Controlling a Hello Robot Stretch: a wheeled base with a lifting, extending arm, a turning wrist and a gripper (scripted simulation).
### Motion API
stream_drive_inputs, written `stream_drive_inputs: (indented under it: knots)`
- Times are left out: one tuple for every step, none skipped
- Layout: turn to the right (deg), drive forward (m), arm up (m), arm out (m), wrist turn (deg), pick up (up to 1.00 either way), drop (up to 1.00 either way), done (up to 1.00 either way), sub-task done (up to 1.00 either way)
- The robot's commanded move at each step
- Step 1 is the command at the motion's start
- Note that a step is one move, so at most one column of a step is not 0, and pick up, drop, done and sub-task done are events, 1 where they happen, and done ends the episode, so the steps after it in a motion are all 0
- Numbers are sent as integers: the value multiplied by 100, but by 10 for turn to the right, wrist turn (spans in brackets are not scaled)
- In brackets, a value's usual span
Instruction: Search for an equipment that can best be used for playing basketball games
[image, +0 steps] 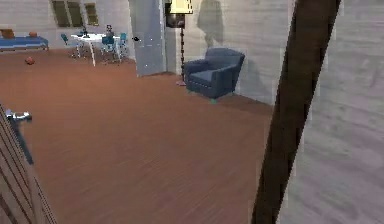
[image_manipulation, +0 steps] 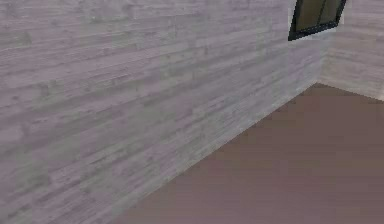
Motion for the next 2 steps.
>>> stream_drive_inputs:
  knots:
    - [30,0,0,0,0,0,0,0,0]
    - [0,45,0,0,0,0,0,0,0]
